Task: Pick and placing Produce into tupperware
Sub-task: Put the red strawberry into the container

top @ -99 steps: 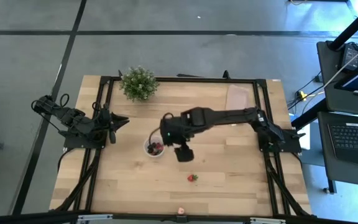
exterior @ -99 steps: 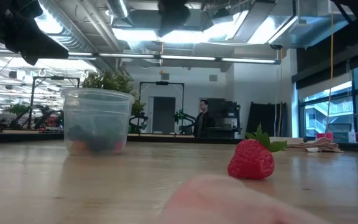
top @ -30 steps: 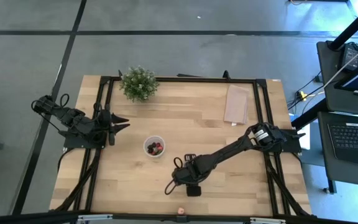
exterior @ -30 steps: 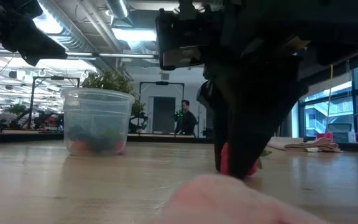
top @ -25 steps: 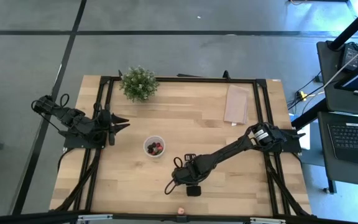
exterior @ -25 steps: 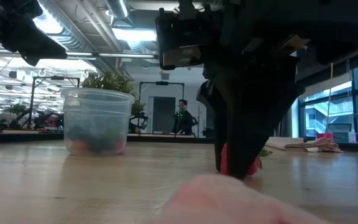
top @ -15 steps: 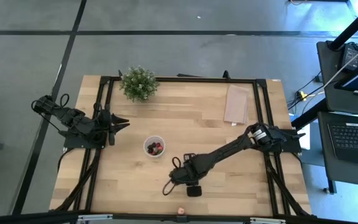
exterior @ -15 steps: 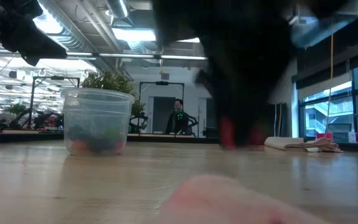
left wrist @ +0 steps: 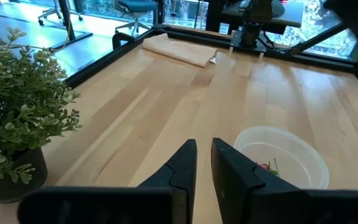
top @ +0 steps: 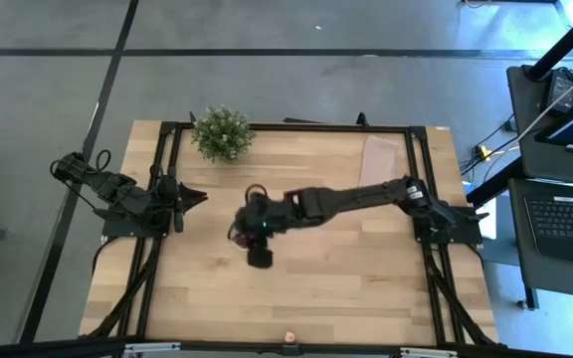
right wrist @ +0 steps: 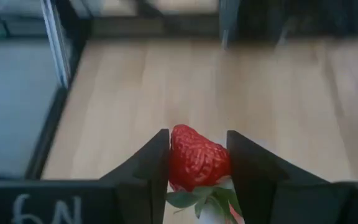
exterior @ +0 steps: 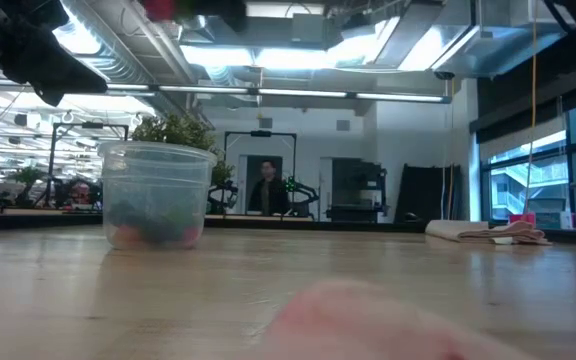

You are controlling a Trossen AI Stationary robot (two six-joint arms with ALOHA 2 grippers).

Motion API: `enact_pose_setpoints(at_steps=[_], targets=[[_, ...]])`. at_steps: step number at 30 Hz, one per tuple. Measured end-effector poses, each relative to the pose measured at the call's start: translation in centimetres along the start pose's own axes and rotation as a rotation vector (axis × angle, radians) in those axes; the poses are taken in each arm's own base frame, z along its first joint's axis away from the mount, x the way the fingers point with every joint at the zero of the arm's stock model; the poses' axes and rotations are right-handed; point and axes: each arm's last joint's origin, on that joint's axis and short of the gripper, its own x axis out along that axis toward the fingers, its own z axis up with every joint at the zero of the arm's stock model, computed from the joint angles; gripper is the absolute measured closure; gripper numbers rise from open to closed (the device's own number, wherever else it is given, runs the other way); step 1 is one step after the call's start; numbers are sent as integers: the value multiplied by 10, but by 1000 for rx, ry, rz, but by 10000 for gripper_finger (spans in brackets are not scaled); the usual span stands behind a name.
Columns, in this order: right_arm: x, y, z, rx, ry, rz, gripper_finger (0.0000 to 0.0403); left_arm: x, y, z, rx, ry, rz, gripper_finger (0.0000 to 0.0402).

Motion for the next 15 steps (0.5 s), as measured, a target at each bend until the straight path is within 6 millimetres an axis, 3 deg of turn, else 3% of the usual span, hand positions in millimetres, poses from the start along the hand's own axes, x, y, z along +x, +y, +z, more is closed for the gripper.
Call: enact_pose_setpoints(at_steps=[3,7,15], targets=[[-1,-11,8,4,-66,-5,264,0,0,0,0,0,0,365],[14,-26,3,8,-40,-29,264,0,0,0,-1,0,0,372],[66,-42,-33,27,105,-29,264,0,0,0,-1,0,-1,385]])
